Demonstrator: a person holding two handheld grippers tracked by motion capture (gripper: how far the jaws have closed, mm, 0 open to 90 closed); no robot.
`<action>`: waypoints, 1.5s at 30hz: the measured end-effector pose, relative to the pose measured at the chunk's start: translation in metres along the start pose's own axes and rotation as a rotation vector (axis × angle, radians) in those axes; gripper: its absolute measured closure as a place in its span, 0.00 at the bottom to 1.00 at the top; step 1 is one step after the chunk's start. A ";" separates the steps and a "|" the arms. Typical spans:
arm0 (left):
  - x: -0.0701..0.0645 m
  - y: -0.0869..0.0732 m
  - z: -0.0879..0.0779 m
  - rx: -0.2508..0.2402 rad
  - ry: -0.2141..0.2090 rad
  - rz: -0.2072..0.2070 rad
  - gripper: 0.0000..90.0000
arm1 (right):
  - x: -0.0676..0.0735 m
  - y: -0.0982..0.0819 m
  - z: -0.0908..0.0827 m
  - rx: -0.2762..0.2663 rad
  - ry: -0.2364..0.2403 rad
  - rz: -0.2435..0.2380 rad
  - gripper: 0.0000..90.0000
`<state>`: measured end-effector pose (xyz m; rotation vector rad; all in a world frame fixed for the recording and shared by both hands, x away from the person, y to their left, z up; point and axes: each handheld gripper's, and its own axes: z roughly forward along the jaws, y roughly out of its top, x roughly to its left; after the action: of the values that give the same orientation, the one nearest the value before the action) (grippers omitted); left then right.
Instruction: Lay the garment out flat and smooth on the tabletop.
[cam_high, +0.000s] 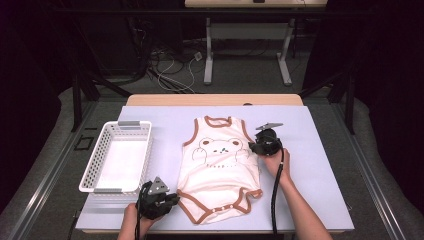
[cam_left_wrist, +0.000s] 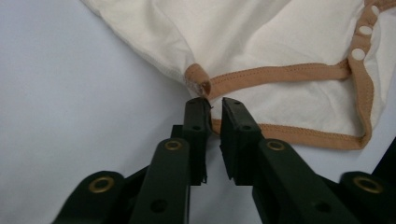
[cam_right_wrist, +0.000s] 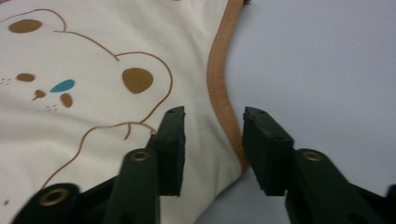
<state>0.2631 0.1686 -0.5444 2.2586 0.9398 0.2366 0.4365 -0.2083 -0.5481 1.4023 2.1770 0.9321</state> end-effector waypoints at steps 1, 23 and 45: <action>-0.002 0.001 0.000 -0.006 0.011 -0.001 0.80 | 0.000 -0.001 -0.003 -0.001 0.006 -0.004 0.62; -0.042 0.010 0.009 -0.041 -0.106 0.148 0.35 | 0.011 -0.051 -0.069 0.009 0.091 -0.053 0.48; -0.062 0.007 0.026 0.027 -0.332 0.337 0.99 | 0.010 -0.057 -0.067 0.029 0.083 -0.057 0.47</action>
<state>0.2321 0.1090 -0.5548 2.3766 0.3918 -0.0081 0.3529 -0.2364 -0.5413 1.3299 2.2878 0.9576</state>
